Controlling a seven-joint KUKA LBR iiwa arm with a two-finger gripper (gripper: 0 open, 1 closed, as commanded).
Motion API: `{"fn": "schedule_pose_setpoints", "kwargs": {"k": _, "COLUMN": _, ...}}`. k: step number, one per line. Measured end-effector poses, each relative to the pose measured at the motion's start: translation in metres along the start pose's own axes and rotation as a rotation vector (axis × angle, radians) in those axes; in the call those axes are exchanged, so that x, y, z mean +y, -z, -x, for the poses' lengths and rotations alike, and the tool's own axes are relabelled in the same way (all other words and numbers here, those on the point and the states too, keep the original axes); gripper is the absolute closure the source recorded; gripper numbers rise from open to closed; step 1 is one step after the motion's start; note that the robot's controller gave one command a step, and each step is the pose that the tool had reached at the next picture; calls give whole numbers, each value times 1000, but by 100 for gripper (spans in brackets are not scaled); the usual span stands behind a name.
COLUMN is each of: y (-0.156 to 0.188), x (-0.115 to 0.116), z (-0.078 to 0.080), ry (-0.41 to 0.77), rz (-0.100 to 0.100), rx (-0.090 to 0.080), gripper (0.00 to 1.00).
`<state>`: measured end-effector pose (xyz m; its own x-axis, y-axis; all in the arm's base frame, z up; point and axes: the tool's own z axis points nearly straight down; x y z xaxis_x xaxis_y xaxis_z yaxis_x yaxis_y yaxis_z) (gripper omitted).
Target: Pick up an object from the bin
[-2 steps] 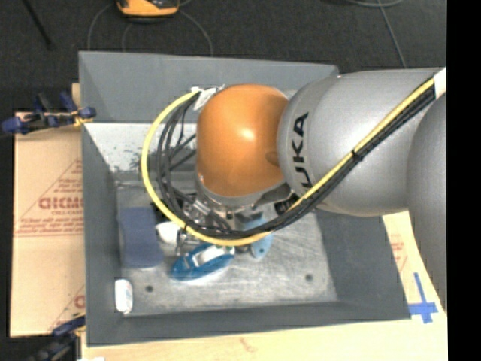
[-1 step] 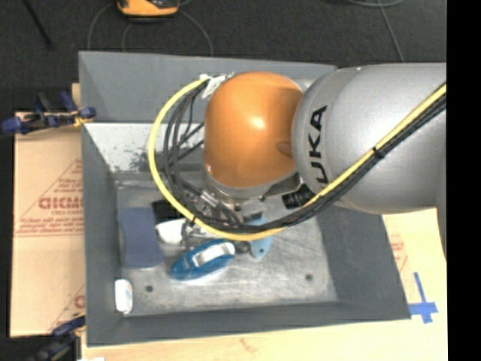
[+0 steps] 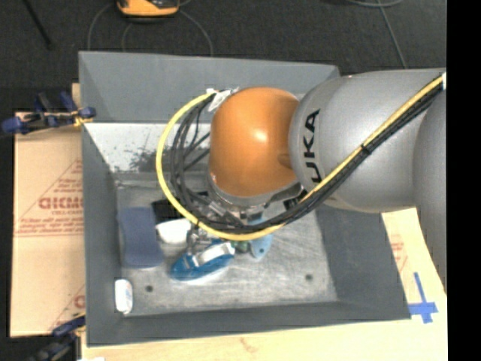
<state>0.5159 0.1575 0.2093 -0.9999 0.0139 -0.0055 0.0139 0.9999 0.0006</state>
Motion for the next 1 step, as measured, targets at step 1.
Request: {"fn": "schedule_pose_setpoints", "kwargs": {"k": 1, "y": -2, "x": -10, "z": -10, "ry": 167, "rz": -1, "rx": 7, "gripper": 100}}
